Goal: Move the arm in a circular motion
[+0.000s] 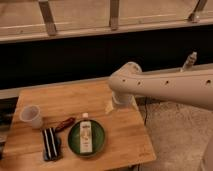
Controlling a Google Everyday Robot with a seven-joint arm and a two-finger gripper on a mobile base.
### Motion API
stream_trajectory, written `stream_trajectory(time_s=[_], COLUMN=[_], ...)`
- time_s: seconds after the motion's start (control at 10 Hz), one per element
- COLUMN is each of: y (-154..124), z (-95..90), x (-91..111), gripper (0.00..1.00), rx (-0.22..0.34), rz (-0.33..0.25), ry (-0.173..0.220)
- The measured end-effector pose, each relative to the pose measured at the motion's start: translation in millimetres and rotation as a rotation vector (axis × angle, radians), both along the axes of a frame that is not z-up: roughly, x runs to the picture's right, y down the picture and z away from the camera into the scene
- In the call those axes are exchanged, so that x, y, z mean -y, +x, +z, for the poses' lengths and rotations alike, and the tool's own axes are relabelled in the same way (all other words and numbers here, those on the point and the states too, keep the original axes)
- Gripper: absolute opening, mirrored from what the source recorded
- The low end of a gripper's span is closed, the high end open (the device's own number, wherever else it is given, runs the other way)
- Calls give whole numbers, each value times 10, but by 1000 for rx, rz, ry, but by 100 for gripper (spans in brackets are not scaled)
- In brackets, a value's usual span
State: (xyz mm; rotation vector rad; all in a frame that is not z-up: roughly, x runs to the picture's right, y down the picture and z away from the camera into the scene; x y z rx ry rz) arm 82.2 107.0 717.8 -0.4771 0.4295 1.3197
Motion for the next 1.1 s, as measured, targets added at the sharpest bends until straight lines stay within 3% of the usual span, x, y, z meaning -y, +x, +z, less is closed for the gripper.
stream_trajectory(time_s=[0.2,0.4,0.8,1.1], y=[28,-148,-1081,-1827], z=[144,277,515,408], x=[152,314,663,707], gripper=[80,80,80,80], rx=[-5,9,109,225], rz=[-43,-77,-175,-263], ry=[11,22,43,56])
